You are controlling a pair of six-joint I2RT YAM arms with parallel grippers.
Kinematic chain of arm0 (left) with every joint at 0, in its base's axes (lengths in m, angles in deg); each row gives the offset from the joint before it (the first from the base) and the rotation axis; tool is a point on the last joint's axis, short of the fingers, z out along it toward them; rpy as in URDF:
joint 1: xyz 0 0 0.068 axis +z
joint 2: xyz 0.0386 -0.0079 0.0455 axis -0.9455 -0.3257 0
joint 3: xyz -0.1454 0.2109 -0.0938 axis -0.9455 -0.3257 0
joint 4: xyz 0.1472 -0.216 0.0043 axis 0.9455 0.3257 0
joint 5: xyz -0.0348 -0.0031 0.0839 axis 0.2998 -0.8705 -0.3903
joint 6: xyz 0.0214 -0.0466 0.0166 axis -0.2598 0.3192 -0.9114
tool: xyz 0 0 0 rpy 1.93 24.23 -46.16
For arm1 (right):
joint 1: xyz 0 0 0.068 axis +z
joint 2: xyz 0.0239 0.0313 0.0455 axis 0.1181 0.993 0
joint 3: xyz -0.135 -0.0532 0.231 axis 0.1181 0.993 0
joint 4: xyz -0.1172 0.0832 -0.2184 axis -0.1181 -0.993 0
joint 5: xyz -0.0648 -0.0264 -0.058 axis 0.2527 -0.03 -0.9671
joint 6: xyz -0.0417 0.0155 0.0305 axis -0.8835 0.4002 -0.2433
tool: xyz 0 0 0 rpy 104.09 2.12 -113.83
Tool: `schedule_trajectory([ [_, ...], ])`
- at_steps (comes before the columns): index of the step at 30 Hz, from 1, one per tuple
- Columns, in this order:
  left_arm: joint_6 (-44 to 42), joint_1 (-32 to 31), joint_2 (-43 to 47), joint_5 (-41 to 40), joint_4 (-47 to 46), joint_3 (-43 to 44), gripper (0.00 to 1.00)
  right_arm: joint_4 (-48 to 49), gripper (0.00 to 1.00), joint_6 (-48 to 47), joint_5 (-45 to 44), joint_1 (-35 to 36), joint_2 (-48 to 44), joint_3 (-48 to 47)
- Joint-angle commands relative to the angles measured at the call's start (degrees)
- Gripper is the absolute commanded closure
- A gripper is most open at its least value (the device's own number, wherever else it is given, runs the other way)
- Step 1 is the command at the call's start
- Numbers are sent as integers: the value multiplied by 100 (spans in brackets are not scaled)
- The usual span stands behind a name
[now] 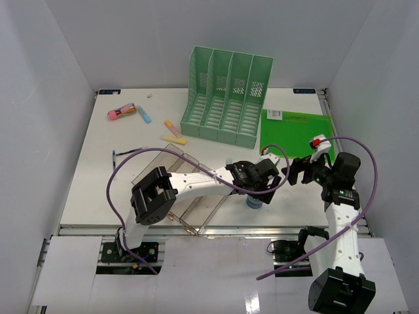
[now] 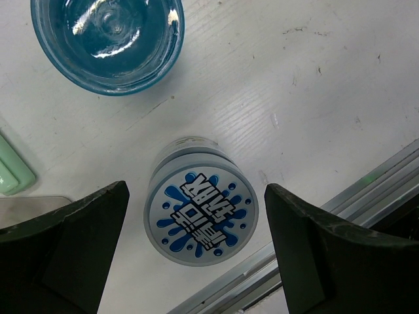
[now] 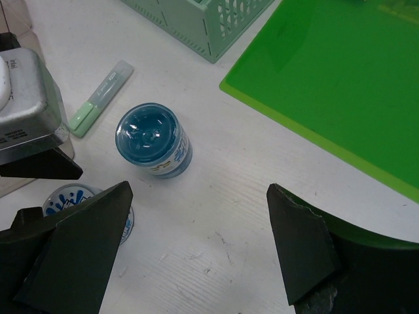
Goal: Organize the desk
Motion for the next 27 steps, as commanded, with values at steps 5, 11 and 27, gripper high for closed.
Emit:
schedule_trajectory([
  [5,-141,-178,-86,-238,386,399,6,75,10,59,115,-33,-56,-195],
  [11,-123,-207,-158,-293,574,498,9,77,10,59,124,-42,-66,-189],
  [27,-19,-216,-125,-414,736,654,51,77,10,59,189,-72,-99,-186],
])
